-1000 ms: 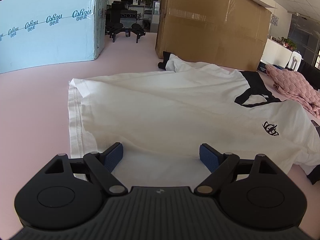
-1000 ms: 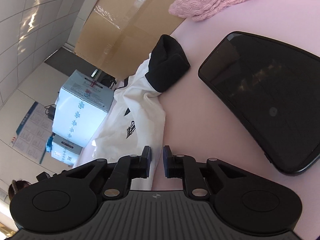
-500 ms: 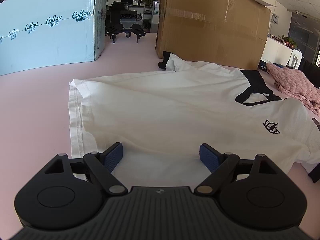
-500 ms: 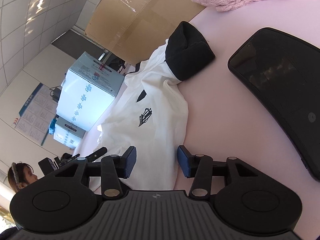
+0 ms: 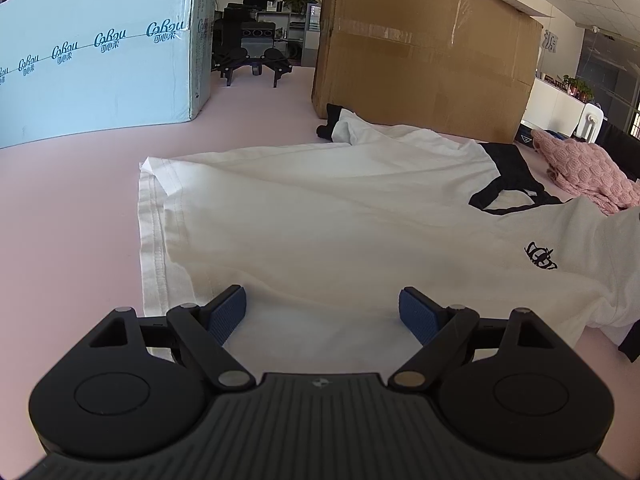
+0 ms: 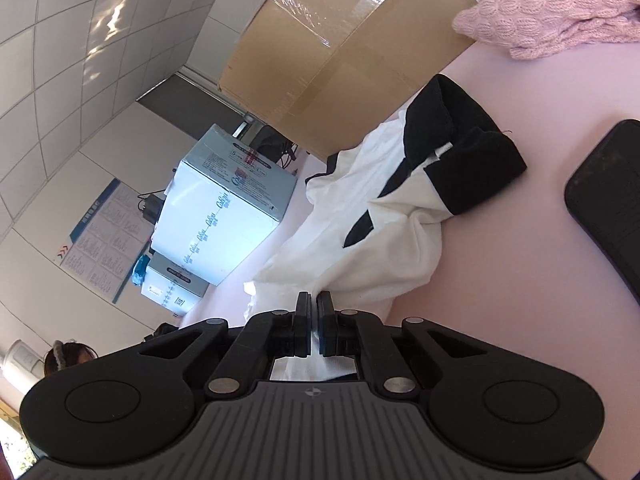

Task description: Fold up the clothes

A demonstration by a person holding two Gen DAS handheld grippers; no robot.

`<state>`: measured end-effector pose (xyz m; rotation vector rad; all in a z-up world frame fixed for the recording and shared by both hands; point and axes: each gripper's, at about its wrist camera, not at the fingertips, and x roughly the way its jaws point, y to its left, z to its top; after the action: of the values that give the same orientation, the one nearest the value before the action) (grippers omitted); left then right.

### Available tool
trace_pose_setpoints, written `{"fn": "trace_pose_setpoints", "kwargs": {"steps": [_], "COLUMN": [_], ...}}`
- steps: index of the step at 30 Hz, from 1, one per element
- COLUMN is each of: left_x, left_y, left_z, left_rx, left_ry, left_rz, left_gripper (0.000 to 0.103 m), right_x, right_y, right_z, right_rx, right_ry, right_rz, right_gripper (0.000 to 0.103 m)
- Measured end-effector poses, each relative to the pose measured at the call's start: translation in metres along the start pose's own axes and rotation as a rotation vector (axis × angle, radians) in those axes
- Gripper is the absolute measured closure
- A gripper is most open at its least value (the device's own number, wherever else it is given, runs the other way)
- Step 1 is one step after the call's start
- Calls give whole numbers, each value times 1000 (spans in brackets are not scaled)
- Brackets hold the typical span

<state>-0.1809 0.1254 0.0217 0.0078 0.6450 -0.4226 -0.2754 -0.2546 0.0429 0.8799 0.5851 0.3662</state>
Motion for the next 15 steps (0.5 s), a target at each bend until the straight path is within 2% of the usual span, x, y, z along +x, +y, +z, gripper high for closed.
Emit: {"fn": "trace_pose_setpoints", "kwargs": {"steps": [5,9,12,13,14,15], "left_x": [-1,-1,-1,-1,-2,-2], "left_y": [8,12,16,17,18,19], "left_z": [1,3,4,4,5,5], "left_rx": [-49,-73,-101,-110,-118,-125], "left_ry": [-8,-12,-17,-19,-22,-25], "left_rz": [-38,-59,-79,-87,-95,-103], "left_gripper": [21,21,21,21,21,21], "right_x": [56,102,132,140,147,148], "right_y": [20,29,23,18,9,3], "right_z": [36,51,56,57,58,59], "right_rx": [-25,-56,-77,-70,-52,-40], "right_ry": [52,120,126,127,130,136], "right_rz": [-46,-76,-146,-175,-211,-213], "right_gripper": [100,100,98,93,84,54]}}
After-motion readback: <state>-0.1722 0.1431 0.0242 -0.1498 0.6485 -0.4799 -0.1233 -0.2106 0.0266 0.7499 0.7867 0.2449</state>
